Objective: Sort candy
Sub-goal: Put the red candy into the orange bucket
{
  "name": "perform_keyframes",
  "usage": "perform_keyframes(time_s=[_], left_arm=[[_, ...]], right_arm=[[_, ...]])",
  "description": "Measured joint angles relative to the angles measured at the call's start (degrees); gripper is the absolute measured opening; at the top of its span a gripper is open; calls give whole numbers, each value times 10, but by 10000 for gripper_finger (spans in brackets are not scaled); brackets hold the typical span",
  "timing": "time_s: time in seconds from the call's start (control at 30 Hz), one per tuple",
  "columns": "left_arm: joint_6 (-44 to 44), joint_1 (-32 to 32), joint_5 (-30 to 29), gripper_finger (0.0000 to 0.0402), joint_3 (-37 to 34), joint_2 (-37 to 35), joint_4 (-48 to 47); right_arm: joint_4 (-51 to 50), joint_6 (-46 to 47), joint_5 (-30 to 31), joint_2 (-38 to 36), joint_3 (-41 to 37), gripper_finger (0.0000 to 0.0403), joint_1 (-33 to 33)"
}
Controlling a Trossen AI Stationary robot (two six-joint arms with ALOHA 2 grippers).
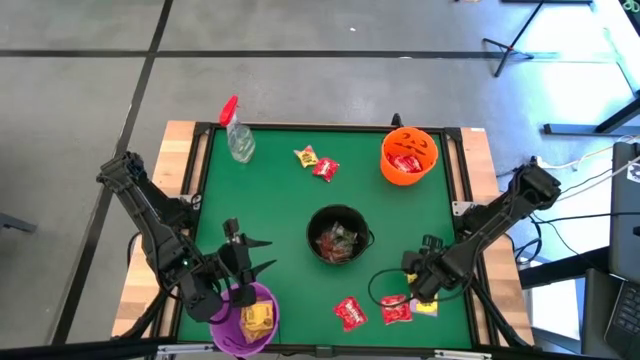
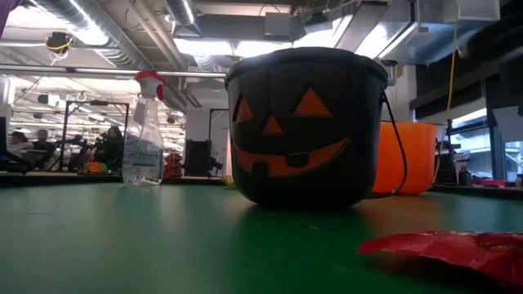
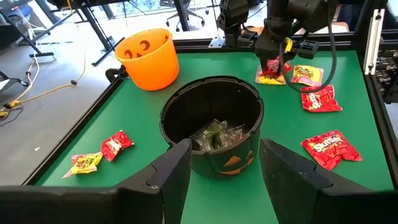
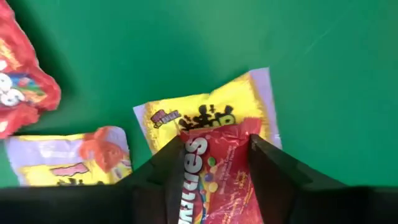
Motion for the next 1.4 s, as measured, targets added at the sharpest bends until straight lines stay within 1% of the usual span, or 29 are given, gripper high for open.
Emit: perform_keyframes(time_s=[0.1,0.3,0.47,0.63,0.77,0.87,1.07,1.13,1.2,1.27,1.4], left_arm=[[0,0,0,179,0,0,0],[0,0,0,179,0,0,0],[0,0,0,179,0,0,0],[0,0,0,179,0,0,0],[0,0,0,179,0,0,0],[0,3,0,179,0,0,0],[0,3,0,179,0,0,0],[0,3,0,179,0,0,0],[0,3,0,179,0,0,1],[0,3,0,179,0,0,2],[0,3,0,179,0,0,2]], right_arm=[[-40,-1,22,0,23,139,0],[-119,-2,64,0,74,135,0],[-170,-7,126,0,124,134,0],[-180,-34,199,0,175,134,-1],[-176,-82,245,-4,211,134,-12],[-138,-130,271,-23,225,134,-24],[-34,-244,307,-89,225,134,-60],[-8,-276,325,-111,225,134,-75],[35,-310,328,-135,216,134,-97],[91,-353,307,-160,193,134,-123],[185,-420,232,-210,128,134,-191]])
